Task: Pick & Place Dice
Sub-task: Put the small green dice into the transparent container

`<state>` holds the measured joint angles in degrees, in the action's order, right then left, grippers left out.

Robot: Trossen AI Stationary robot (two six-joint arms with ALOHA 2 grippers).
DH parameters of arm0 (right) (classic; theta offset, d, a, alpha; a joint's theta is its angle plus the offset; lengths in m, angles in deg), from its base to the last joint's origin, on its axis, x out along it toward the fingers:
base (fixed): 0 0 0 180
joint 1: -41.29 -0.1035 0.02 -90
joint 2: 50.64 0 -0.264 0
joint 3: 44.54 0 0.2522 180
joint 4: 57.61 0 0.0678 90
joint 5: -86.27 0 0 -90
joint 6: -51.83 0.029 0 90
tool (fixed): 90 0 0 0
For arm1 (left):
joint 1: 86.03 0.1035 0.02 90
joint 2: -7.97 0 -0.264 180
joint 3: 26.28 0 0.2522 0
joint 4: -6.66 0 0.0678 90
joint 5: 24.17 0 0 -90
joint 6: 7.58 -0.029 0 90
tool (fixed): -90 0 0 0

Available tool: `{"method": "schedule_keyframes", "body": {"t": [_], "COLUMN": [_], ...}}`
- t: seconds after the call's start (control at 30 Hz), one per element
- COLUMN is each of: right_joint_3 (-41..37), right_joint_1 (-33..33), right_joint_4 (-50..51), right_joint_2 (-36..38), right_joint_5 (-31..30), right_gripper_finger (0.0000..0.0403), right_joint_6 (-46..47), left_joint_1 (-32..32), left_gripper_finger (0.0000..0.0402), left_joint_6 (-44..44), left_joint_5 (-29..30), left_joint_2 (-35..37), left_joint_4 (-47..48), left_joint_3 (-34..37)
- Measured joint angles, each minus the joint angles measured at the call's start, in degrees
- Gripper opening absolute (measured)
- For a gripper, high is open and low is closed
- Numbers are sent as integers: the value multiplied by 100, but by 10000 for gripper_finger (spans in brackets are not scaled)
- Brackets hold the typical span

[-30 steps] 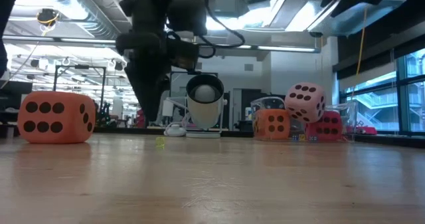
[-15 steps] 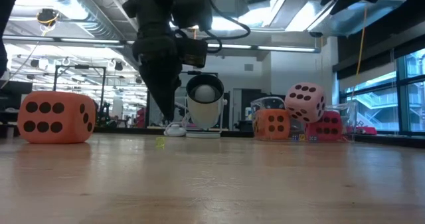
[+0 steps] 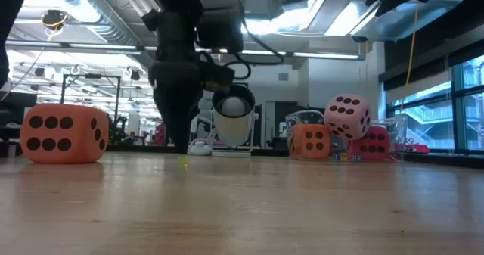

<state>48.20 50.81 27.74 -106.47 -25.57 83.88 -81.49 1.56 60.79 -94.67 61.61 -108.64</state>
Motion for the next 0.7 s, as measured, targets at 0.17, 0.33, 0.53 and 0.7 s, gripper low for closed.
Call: {"method": "schedule_keyframes", "body": {"t": [0.17,0.33,0.53,0.7], "right_joint_3": [0,0,0,0], "right_joint_1": [0,0,0,0], "right_joint_4": [0,0,0,1], "right_joint_2": [0,0,0,0], "right_joint_5": [10,20,20,22], "right_gripper_finger": [221,221,221,221], "right_joint_6": [-104,-105,-117,-116], "left_joint_1": [1,8,7,-3], "left_gripper_finger": [209,212,212,212], "left_joint_6": [161,86,75,160], "left_joint_5": [105,293,291,280], "left_joint_2": [-91,-89,-189,-423], "left_joint_4": [15,-17,-25,-44], "left_joint_3": [2,2,-2,-19]}}
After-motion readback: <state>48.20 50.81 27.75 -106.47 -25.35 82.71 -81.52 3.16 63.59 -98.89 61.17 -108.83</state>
